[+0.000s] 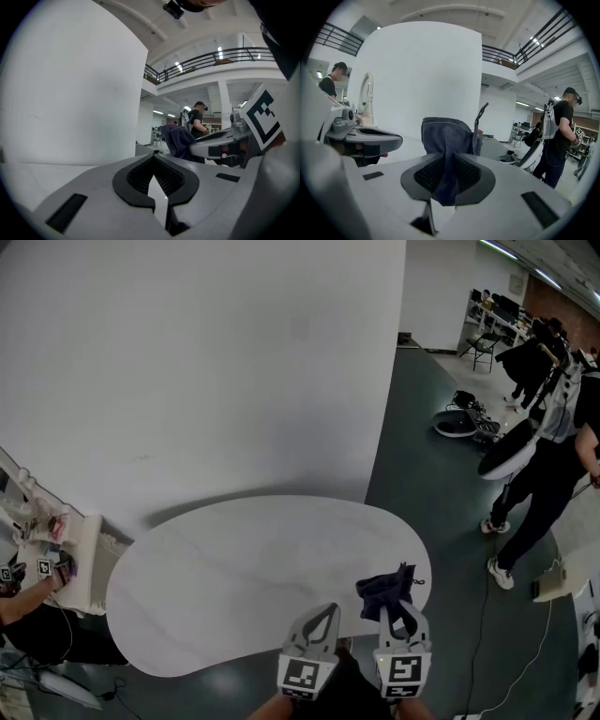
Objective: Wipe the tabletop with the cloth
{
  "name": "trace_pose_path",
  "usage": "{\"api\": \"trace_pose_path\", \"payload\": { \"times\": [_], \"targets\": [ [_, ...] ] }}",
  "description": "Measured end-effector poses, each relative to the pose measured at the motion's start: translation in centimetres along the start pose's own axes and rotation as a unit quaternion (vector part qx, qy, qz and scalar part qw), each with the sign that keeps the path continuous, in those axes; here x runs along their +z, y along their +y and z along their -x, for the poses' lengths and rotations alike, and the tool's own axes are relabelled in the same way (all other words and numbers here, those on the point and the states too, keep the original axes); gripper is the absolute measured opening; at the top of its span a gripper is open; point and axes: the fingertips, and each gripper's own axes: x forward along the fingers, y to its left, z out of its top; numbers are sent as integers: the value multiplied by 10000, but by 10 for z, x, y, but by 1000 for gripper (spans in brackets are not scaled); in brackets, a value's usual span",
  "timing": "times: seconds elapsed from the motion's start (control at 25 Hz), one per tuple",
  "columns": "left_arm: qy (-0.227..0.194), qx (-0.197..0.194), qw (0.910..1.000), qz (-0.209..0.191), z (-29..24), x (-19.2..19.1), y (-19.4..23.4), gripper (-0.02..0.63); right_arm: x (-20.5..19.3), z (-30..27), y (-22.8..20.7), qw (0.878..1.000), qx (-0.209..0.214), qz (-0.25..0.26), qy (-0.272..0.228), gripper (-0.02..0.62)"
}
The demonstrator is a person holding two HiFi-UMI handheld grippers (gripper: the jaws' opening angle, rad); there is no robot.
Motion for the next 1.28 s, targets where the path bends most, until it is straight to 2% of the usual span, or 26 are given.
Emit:
{"api": "trace_pose_path", "payload": {
  "times": [0.2,0.56,0.88,1.12,1.28],
  "targets": [
    [17,15,9999,134,-52,4,14,3,5,-45,-32,9999,12,-27,97,61],
    [550,-126,9983,143,-127,-16,5,3,-16,-108,-103,9980,38,-173,610,61],
    [932,-212,9953,128,-155,-42,3,3,-70,-165,-145,9869,132,-99,1607,61],
    [1077,-249,9936,225,-160,-57,11,3,-109,-210,-155,9760,248,12,2164,61],
    [1215,-143,9921,260,-160,-66,24,3,-132,-235,-154,9684,304,71,2475,61]
  ]
}}
